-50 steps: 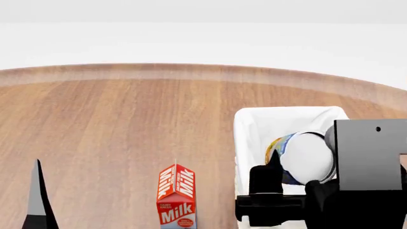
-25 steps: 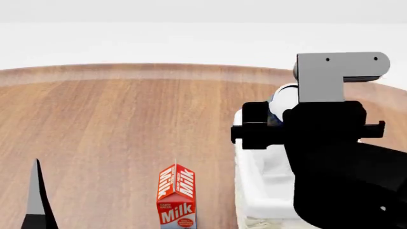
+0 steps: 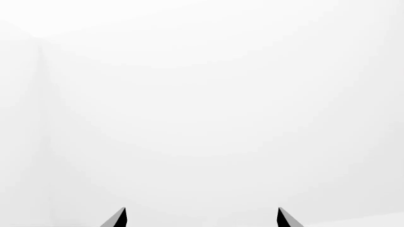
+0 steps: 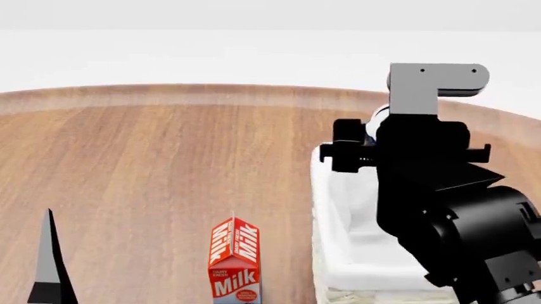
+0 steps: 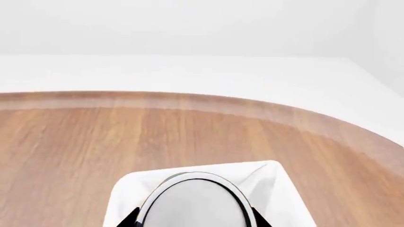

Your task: Pick up the alphabet soup and the tomato sauce, and put them in the basket.

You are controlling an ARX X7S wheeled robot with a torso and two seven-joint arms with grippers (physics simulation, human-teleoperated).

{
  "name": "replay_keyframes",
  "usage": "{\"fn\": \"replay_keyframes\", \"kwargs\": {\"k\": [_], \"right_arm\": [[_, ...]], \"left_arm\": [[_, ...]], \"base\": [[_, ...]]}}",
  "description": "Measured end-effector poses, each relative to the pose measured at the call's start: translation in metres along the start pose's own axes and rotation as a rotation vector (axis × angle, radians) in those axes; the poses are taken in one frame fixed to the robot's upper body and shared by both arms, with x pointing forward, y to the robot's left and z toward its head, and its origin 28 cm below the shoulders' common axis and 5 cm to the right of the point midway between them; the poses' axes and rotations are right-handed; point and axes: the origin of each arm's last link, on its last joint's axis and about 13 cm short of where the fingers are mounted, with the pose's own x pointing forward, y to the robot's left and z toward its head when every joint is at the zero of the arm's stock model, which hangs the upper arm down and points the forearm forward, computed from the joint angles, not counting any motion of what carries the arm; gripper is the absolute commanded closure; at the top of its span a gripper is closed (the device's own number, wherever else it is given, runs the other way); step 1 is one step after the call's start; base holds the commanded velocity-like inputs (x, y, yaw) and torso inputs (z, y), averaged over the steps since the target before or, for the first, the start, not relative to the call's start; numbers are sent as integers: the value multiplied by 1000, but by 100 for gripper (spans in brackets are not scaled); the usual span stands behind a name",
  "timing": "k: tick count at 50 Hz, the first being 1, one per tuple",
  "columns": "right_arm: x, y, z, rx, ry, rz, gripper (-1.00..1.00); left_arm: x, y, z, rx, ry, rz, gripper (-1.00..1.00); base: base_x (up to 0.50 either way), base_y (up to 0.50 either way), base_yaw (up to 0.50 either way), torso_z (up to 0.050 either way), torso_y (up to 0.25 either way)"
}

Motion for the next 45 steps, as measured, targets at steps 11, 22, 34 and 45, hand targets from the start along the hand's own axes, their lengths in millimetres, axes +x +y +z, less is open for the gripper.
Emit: {"fn": "replay_keyframes", "kwargs": {"k": [11, 22, 34, 45], "right_arm": [[31, 1, -18, 42, 42, -46, 100], [49, -2, -40, 106, 114, -98, 100], [53, -3, -58, 135, 162, -121, 100], [54, -4, -65, 142, 182, -132, 100]], "left_arm": [[0, 0, 0, 0, 2, 0, -100], [-1, 0, -1, -1, 2, 0, -100], [-1, 0, -2, -3, 3, 0, -100], [0, 0, -2, -4, 3, 0, -100]], "base": [[0, 0, 0, 1, 0], [0, 0, 0, 0, 1], [0, 0, 0, 0, 1], [0, 0, 0, 0, 0]]}}
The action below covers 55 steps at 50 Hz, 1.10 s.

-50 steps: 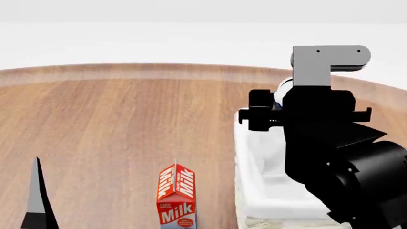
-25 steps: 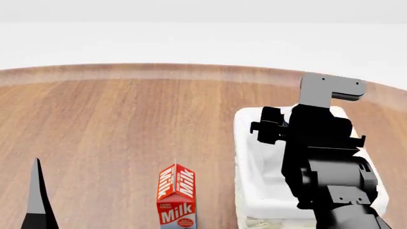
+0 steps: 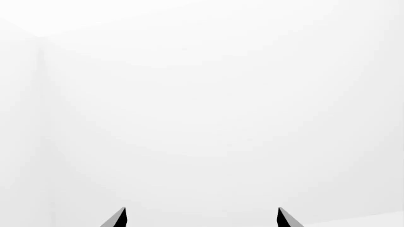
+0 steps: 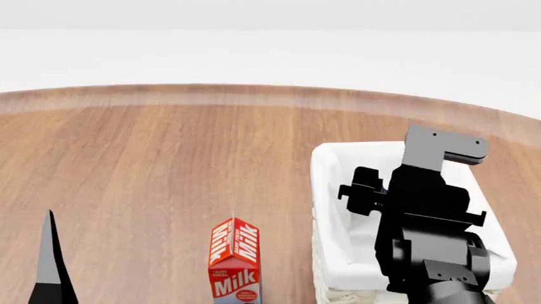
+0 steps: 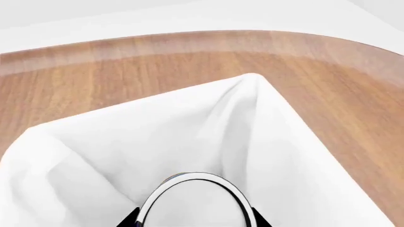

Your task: Pick up the alphabet soup and the tomato sauce, and put them in the basket.

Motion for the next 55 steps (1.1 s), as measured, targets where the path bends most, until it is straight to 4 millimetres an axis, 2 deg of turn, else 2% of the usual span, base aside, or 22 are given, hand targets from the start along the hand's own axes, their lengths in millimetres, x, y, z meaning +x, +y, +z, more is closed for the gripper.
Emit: {"fn": "replay_keyframes", "kwargs": {"k": [13, 14, 28, 33, 43, 55], "right_arm": [[0, 1, -1, 5, 0, 0, 100], [0, 1, -1, 5, 0, 0, -100], [0, 1, -1, -26, -8, 0, -100], [-1, 1, 5, -28, -17, 6, -100], [-15, 3, 38, -35, -86, 34, -100], [-47, 3, 84, -40, -188, 89, -100]], "left_arm": [[0, 0, 0, -1, 0, 0, -100], [0, 0, 0, 0, 0, 0, -100], [0, 0, 0, -2, 2, -1, -100], [-1, 0, -1, -2, 3, 0, -100], [-1, -1, -1, -3, 3, -1, -100], [-1, -1, 0, -1, 1, 0, -100]], "base": [[0, 0, 0, 0, 1], [0, 0, 0, 0, 0], [0, 0, 0, 0, 0], [0, 0, 0, 0, 0], [0, 0, 0, 1, 0], [0, 0, 0, 0, 0]]}}
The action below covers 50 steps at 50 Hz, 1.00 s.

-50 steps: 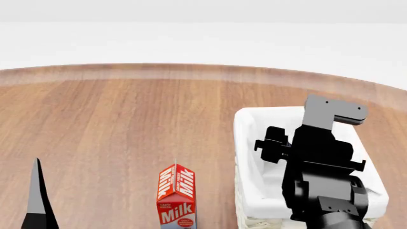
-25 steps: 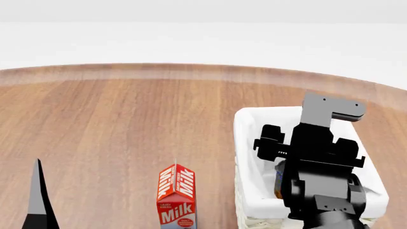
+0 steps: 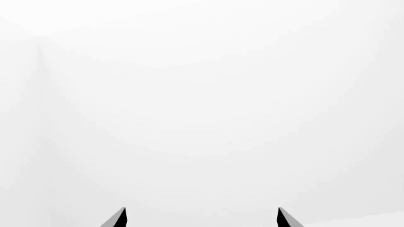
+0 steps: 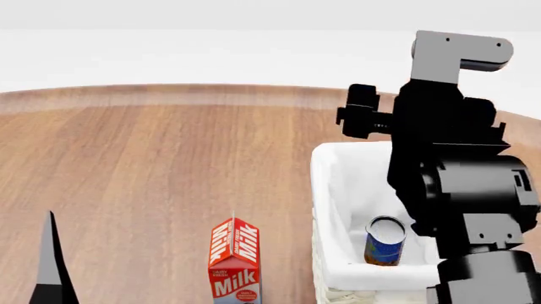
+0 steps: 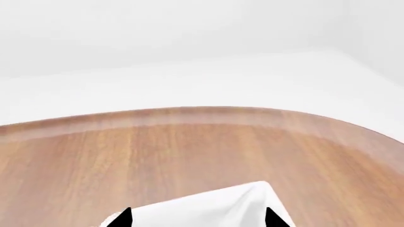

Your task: Pick up the alphabet soup and the tomato sauce, and put them in the basket.

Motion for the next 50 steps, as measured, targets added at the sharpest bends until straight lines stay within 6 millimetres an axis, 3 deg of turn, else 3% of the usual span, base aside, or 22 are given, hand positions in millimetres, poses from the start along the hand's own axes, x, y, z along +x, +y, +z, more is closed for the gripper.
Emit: {"fn": "replay_keyframes", "kwargs": {"k": [7, 14, 34, 50], "right_arm": [[-20, -3, 16, -15, -41, 35, -100], [-44, -8, 17, -43, -51, 81, -100], [-133, -12, -20, -139, 17, 277, -100], [-186, -20, -47, -259, 44, 361, -100]], "left_arm": [[0, 1, 1, 1, -1, 2, -100], [1, 1, 2, 2, -4, 3, -100], [-1, 1, 2, 2, -4, 3, -100], [-1, 1, 3, 4, -6, 1, -100]], "base": [[0, 0, 0, 0, 0], [0, 0, 0, 0, 0], [0, 0, 0, 0, 0], [0, 0, 0, 0, 0]]}}
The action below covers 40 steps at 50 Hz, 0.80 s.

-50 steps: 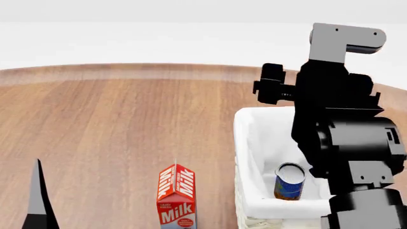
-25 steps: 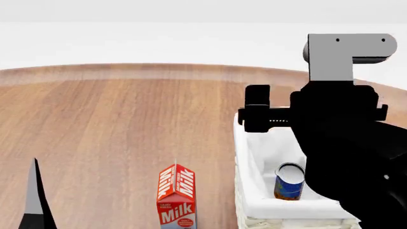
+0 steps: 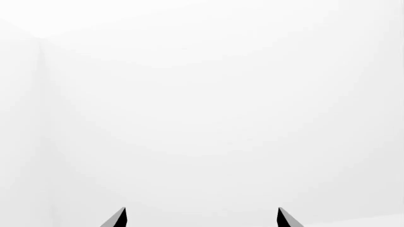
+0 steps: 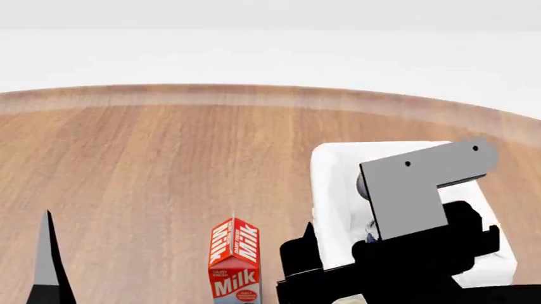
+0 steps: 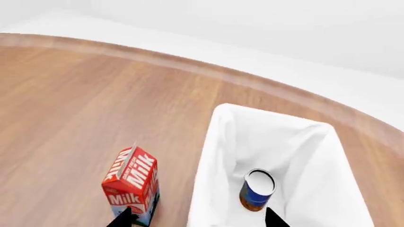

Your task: Pick up the alphabet soup and the tomato sauce, and put them in the basket.

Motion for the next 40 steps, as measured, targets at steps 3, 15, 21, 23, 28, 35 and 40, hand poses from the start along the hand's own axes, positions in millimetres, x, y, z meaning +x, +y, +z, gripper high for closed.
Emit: {"fn": "replay_keyframes", "kwargs": {"k": [3, 15, 21, 23, 28, 35, 40], "right_arm": [[-8, 2, -5, -15, 13, 13, -100], [-35, 15, -23, -53, 79, 78, -100], [-46, 20, -31, -59, 121, 108, -100], [-49, 22, -34, -61, 137, 117, -100], [-55, 26, -45, -67, 189, 133, -100], [-63, 31, -61, -73, 265, 149, -100], [-67, 34, -70, -77, 310, 155, -100]], "left_arm": [[0, 0, 0, 0, 0, -1, -100], [0, 0, 2, 2, -2, 0, -100], [0, 1, 2, 3, -1, 0, -100], [0, 1, 2, 3, -2, 1, -100], [0, 1, 2, 4, -2, 1, -100], [0, 1, 3, 5, -3, 2, -100], [0, 1, 3, 6, -3, 3, -100]], "base": [[0, 0, 0, 0, 0], [0, 0, 0, 0, 0], [0, 0, 0, 0, 0], [0, 0, 0, 0, 0], [0, 0, 0, 0, 0], [0, 0, 0, 0, 0], [0, 0, 0, 0, 0]]}}
